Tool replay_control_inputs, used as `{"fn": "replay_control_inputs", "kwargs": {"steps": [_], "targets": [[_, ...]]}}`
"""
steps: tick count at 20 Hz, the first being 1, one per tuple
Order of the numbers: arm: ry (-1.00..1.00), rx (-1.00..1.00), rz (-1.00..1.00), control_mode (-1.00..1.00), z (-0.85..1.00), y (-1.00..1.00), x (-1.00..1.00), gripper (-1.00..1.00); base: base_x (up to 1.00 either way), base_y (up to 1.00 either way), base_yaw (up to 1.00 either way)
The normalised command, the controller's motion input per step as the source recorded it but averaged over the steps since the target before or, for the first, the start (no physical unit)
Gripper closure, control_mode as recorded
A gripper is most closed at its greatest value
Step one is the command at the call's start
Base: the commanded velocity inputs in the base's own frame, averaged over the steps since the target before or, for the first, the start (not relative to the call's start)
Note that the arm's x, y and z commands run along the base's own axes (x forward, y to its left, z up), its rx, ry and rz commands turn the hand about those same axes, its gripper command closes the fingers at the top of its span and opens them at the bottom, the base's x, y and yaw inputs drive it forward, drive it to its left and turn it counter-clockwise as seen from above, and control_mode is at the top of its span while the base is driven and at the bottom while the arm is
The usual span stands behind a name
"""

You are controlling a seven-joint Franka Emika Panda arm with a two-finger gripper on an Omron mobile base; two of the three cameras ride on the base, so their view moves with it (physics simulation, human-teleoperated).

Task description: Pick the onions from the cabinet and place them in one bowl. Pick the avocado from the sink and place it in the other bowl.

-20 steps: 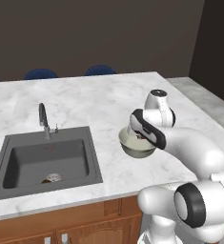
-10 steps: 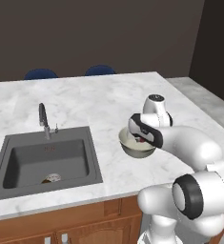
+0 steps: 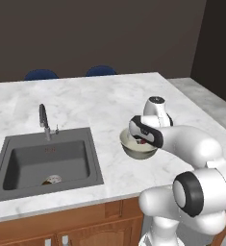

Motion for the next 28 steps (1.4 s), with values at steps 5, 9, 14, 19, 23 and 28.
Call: {"fn": "replay_control_inputs", "kwargs": {"steps": [5, 9, 14, 19, 23, 28], "targets": [[0.00, 0.00, 0.00, -1.00, 0.00, 0.00, 0.03, -1.00, 0.00, 0.00, 0.00], [0.00, 0.00, 0.00, -1.00, 0.00, 0.00, 0.01, -1.00, 0.00, 0.00, 0.00], [0.00, 0.00, 0.00, -1.00, 0.00, 0.00, 0.00, -1.00, 0.00, 0.00, 0.00], [0.00, 0.00, 0.00, -1.00, 0.29, -0.02, -0.08, -1.00, 0.00, 0.00, 0.00], [0.00, 0.00, 0.00, -1.00, 0.45, 0.00, -0.09, -1.00, 0.00, 0.00, 0.00], [0.00, 0.00, 0.00, -1.00, 0.49, -0.01, -0.22, -1.00, 0.00, 0.00, 0.00]]}}
